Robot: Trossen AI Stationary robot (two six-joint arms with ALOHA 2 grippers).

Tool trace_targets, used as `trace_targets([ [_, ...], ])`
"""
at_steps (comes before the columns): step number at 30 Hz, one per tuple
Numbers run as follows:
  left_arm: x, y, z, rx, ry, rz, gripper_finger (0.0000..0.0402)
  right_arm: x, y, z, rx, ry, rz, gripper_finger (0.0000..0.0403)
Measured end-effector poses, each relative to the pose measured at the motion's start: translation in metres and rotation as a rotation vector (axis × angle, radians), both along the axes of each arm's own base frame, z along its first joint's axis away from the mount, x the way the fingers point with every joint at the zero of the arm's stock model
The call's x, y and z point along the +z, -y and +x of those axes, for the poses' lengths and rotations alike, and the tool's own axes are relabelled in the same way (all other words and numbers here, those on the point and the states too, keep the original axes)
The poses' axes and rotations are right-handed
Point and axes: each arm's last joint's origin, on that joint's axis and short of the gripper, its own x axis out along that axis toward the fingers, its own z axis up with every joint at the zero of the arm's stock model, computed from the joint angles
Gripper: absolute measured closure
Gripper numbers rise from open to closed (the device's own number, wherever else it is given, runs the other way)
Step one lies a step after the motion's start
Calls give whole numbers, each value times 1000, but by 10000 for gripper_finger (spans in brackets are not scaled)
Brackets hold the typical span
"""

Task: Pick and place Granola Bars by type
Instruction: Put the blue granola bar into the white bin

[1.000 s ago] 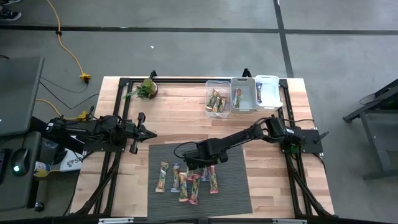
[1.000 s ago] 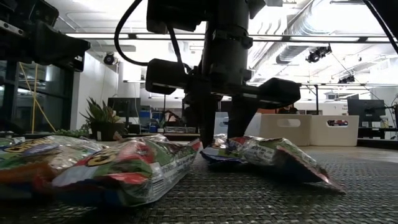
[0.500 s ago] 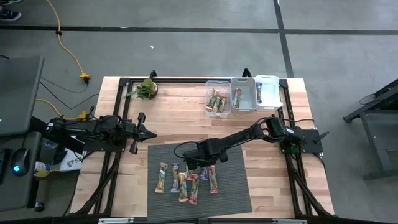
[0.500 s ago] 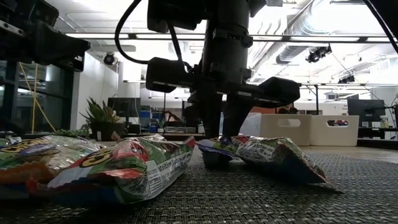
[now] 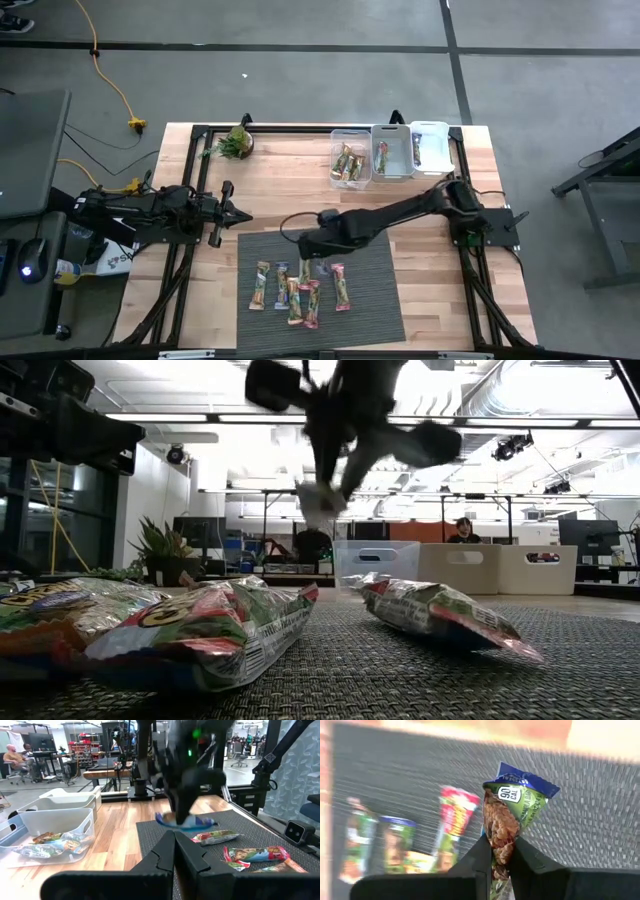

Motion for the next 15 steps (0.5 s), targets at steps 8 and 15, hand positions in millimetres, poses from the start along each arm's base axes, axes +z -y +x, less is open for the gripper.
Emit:
trace_targets([
  [8, 0, 0, 0, 0, 0, 0, 401, 60, 2, -16, 53, 215, -217, 365],
  [15, 0, 0, 0, 0, 0, 0, 401, 107, -3, -35, 120, 375, -401, 372],
])
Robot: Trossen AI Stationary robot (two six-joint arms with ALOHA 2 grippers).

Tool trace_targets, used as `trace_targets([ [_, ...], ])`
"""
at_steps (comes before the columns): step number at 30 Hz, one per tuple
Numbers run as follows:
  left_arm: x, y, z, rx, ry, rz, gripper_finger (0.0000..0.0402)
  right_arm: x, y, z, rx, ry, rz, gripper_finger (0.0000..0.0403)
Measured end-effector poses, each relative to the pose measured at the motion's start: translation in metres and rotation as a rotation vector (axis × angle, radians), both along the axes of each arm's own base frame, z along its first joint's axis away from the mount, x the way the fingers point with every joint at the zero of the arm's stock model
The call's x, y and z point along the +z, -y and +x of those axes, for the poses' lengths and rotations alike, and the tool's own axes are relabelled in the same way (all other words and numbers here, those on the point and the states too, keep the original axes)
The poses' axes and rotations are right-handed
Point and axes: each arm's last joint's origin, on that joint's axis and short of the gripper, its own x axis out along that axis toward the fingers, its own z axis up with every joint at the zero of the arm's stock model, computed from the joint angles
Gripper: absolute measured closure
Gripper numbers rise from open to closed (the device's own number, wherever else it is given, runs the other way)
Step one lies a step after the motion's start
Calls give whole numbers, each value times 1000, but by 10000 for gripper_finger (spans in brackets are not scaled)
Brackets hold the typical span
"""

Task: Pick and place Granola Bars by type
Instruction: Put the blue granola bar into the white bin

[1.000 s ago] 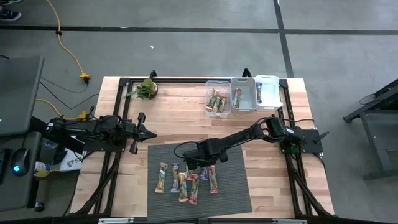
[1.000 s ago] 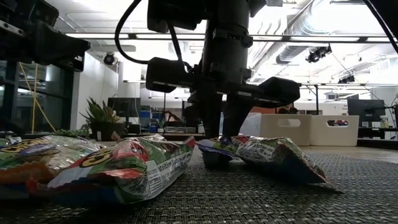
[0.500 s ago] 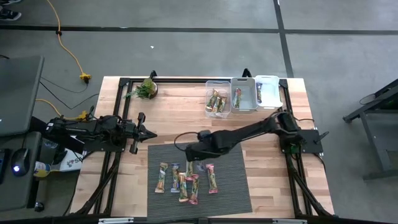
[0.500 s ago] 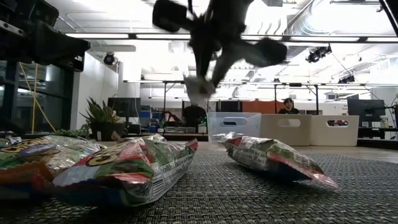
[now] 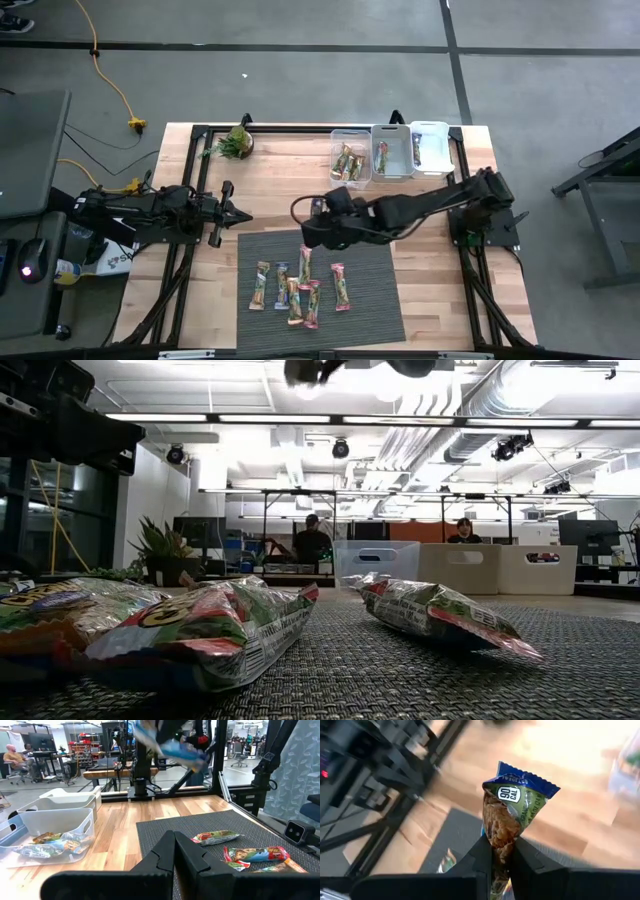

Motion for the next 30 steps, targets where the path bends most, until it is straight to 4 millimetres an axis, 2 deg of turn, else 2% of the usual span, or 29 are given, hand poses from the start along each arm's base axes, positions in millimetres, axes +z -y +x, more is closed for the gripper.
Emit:
trace_targets([
  [8, 0, 0, 0, 0, 0, 0, 401, 32, -14, -24, 39, 62, -212, 365],
  [19, 0, 0, 0, 0, 0, 0, 401, 59, -25, -52, 10, 59, -520, 372],
  [25, 0, 0, 0, 0, 0, 0, 401, 72, -13, -71, -76, 8, -652, 370],
  [30, 0, 0, 0, 0, 0, 0, 401, 85, 17, -88, -140, -55, -683, 374],
])
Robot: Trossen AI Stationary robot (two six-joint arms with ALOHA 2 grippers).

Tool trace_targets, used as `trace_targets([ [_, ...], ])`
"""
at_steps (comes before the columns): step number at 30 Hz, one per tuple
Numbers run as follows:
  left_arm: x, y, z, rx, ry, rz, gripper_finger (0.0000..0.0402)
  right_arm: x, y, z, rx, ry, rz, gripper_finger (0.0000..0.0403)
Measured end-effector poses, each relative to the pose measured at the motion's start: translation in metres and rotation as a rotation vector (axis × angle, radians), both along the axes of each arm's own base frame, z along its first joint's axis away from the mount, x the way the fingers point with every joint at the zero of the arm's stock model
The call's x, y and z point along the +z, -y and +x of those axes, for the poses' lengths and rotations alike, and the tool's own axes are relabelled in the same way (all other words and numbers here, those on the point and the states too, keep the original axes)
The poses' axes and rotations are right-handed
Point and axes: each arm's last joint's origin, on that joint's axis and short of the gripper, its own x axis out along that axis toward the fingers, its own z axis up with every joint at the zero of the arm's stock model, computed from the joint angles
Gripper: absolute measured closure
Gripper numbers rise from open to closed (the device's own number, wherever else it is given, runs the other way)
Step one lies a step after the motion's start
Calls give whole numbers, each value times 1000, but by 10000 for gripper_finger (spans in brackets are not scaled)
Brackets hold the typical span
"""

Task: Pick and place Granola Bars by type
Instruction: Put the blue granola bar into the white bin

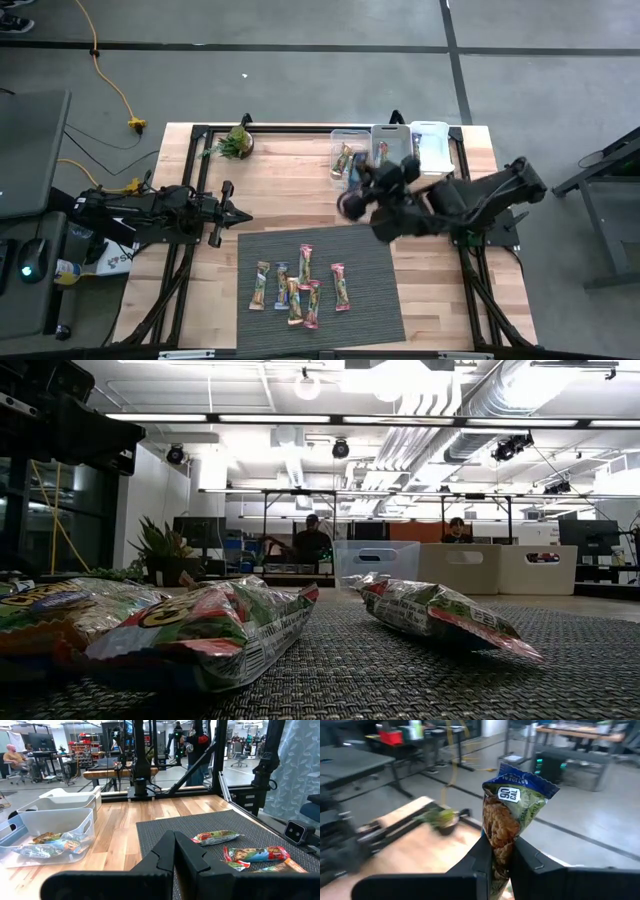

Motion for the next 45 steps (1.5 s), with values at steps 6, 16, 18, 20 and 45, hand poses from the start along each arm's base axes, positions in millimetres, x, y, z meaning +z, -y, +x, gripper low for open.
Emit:
trace_targets([
  [6, 0, 0, 0, 0, 0, 0, 401, 12, 44, -29, -94, -89, 10, 369],
  [16, 0, 0, 0, 0, 0, 0, 401, 14, 112, -90, -355, -282, 154, 369],
  [18, 0, 0, 0, 0, 0, 0, 401, 11, 125, -95, -371, -327, 169, 367],
  [20, 0, 0, 0, 0, 0, 0, 401, 5, 138, -98, -412, -360, 194, 367],
  [45, 0, 0, 0, 0, 0, 0, 401, -164, 252, -132, -638, -546, 568, 371],
])
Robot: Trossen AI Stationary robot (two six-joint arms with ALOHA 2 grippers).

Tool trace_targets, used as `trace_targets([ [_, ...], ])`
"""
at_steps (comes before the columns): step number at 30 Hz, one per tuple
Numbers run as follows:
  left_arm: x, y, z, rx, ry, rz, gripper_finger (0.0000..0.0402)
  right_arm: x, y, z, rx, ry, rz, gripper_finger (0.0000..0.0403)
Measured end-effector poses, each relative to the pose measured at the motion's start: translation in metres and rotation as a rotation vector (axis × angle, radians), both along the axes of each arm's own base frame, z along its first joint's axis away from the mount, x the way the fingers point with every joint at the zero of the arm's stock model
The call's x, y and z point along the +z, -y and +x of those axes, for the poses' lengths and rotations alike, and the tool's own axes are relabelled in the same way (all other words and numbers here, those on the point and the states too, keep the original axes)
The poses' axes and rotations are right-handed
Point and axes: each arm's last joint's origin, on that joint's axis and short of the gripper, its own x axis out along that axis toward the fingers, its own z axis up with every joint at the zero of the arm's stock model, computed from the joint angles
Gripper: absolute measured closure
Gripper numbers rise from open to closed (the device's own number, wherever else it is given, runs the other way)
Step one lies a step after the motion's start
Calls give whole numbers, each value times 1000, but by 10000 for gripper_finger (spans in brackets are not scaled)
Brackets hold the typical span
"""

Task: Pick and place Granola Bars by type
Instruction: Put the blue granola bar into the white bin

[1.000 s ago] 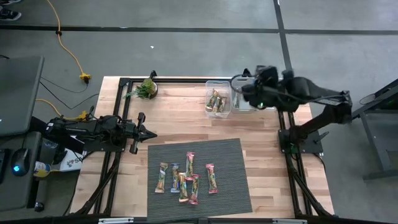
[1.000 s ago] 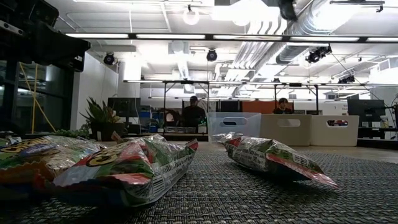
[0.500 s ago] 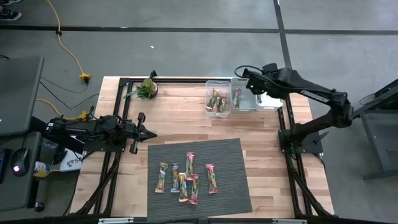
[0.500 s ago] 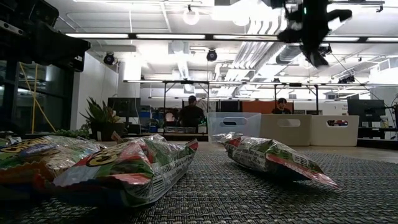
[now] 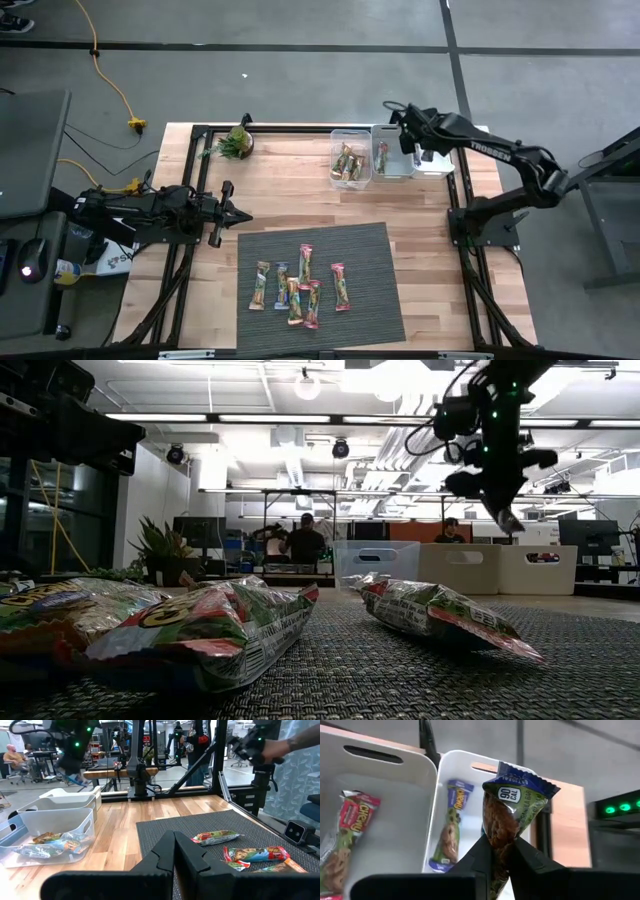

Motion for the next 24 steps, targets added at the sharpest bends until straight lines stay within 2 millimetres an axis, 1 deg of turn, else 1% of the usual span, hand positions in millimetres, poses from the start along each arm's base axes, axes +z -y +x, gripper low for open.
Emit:
trace_targets([
  [4, 0, 0, 0, 0, 0, 0, 401, -10, 14, -8, -3, 69, 10, 369],
  [7, 0, 0, 0, 0, 0, 0, 401, -20, 21, -15, -15, 104, 36, 367],
  [11, 0, 0, 0, 0, 0, 0, 401, -33, 29, -23, -34, 106, 90, 370],
  [20, 0, 0, 0, 0, 0, 0, 401, -54, 40, -22, 71, 118, 248, 370],
  [24, 0, 0, 0, 0, -1, 0, 401, -63, 42, -20, 82, 125, 301, 365],
])
